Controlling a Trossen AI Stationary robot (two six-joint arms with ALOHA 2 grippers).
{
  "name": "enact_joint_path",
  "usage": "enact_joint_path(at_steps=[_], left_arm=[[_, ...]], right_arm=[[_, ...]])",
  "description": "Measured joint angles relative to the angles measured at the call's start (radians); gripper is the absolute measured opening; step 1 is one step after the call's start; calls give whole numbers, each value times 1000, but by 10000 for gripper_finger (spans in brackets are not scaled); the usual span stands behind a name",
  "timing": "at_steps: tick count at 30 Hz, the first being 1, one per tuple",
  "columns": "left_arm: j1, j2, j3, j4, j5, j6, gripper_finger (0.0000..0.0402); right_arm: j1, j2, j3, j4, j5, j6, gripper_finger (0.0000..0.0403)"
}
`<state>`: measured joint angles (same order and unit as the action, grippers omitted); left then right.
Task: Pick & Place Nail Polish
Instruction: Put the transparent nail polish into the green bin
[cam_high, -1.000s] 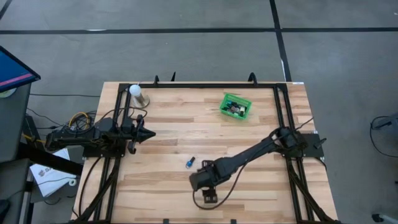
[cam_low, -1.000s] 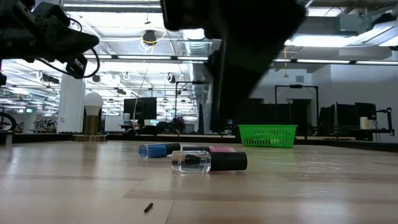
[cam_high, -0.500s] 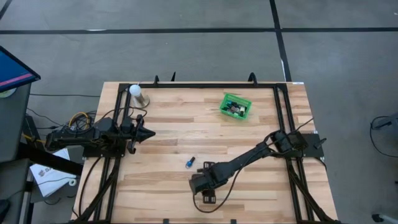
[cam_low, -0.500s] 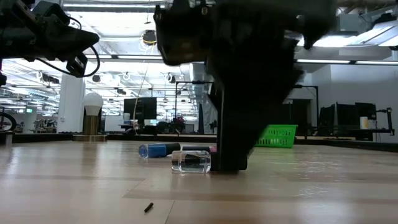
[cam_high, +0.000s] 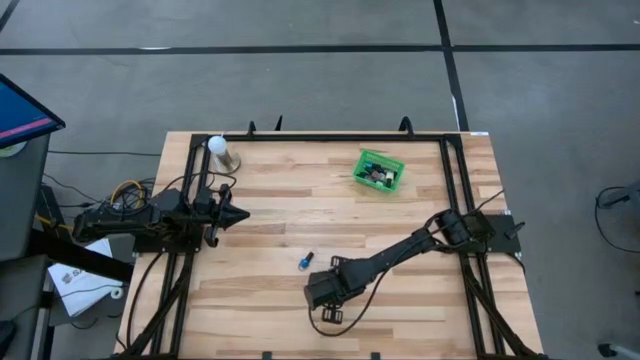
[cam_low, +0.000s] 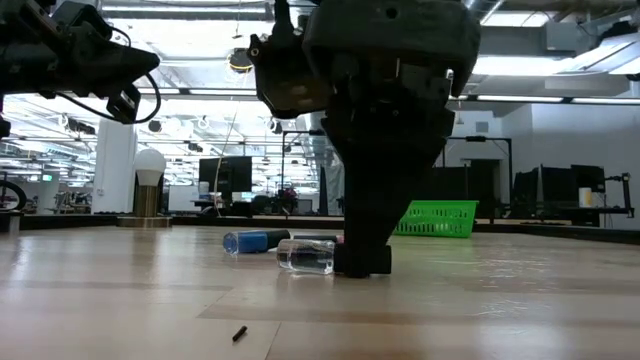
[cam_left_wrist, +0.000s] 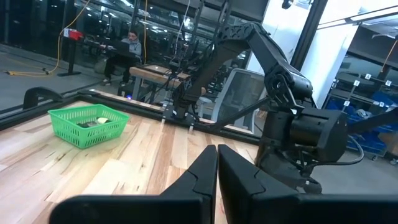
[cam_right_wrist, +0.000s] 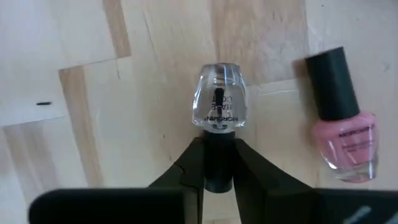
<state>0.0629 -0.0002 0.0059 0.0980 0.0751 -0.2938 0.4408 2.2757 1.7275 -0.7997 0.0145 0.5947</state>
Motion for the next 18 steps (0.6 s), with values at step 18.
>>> enact_joint_path(at_steps=[18], left_arm=[[0,0,0,1,0,0,8]], right_arm=[[-122,-354,-1,-22,76,-26,43]])
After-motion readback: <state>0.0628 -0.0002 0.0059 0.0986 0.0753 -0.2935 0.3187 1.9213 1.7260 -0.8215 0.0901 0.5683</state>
